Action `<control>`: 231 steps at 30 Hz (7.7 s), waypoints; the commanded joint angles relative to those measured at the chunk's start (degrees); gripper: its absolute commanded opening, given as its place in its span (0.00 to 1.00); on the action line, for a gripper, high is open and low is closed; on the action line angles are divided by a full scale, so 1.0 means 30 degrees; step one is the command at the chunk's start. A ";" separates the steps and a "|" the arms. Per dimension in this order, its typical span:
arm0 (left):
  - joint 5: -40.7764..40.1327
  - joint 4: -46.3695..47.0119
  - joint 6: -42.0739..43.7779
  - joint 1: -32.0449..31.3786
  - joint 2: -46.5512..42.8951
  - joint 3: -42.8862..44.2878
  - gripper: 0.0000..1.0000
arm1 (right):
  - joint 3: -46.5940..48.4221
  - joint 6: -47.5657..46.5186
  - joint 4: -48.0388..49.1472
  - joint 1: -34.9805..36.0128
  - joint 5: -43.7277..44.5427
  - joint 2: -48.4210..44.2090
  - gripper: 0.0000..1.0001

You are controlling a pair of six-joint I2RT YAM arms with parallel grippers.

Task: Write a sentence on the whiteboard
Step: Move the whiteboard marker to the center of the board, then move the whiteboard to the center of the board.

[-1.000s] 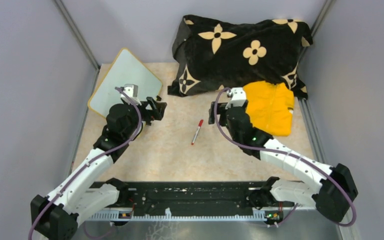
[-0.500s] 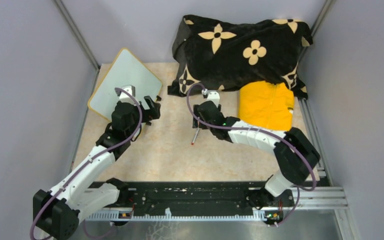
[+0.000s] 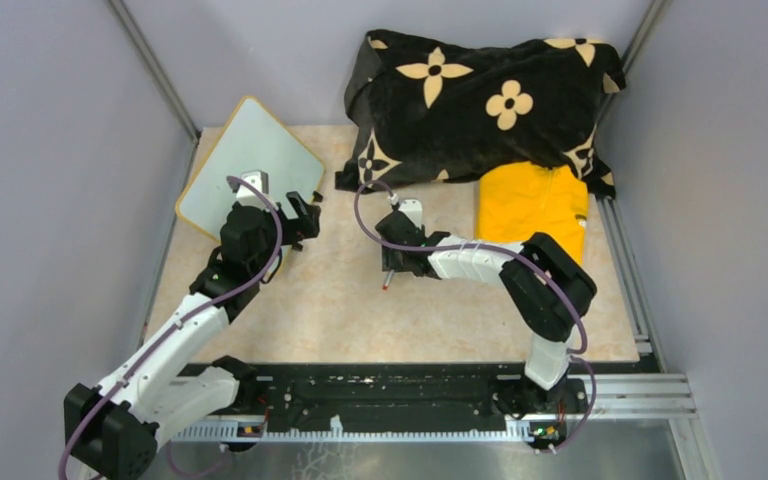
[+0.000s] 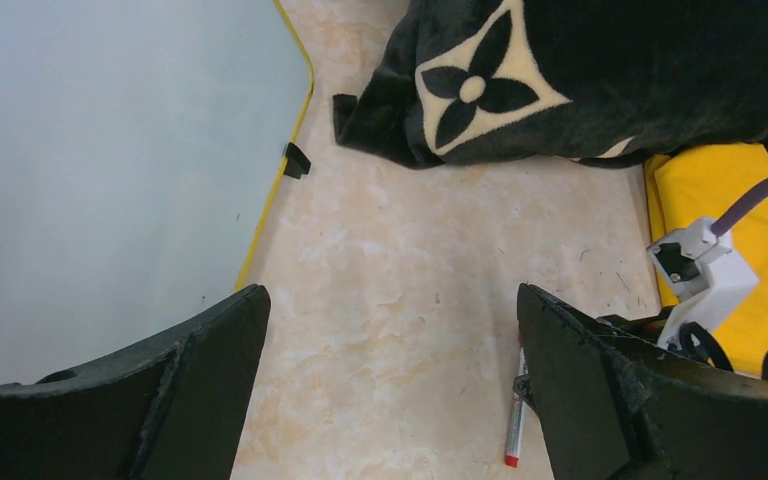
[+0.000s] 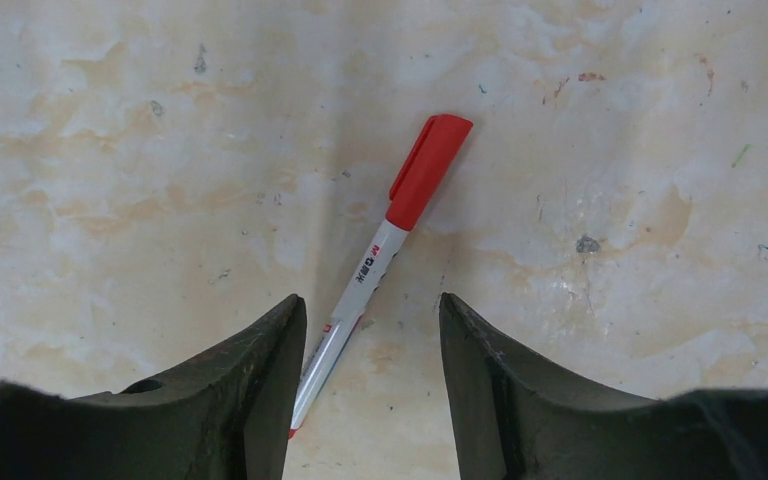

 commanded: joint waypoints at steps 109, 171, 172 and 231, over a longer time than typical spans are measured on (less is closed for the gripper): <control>-0.1931 0.0956 0.1648 -0.0116 -0.6999 -0.0758 0.99 | 0.9649 -1.1784 0.8246 0.1175 -1.3081 0.8149 0.66; -0.2075 0.1015 0.1506 -0.0320 -0.7347 -0.0898 0.99 | 0.7135 -1.2085 1.0634 0.3487 -0.6540 0.9569 0.05; -0.2076 0.1015 0.1502 -0.0310 -0.7329 -0.0881 0.99 | 0.6900 -1.2056 1.0705 0.3540 -0.6188 0.9463 0.03; -0.2002 0.0941 0.1542 -0.0346 -0.7310 -0.0855 0.99 | 0.5690 0.8098 -0.4956 0.8335 0.6876 0.8184 0.00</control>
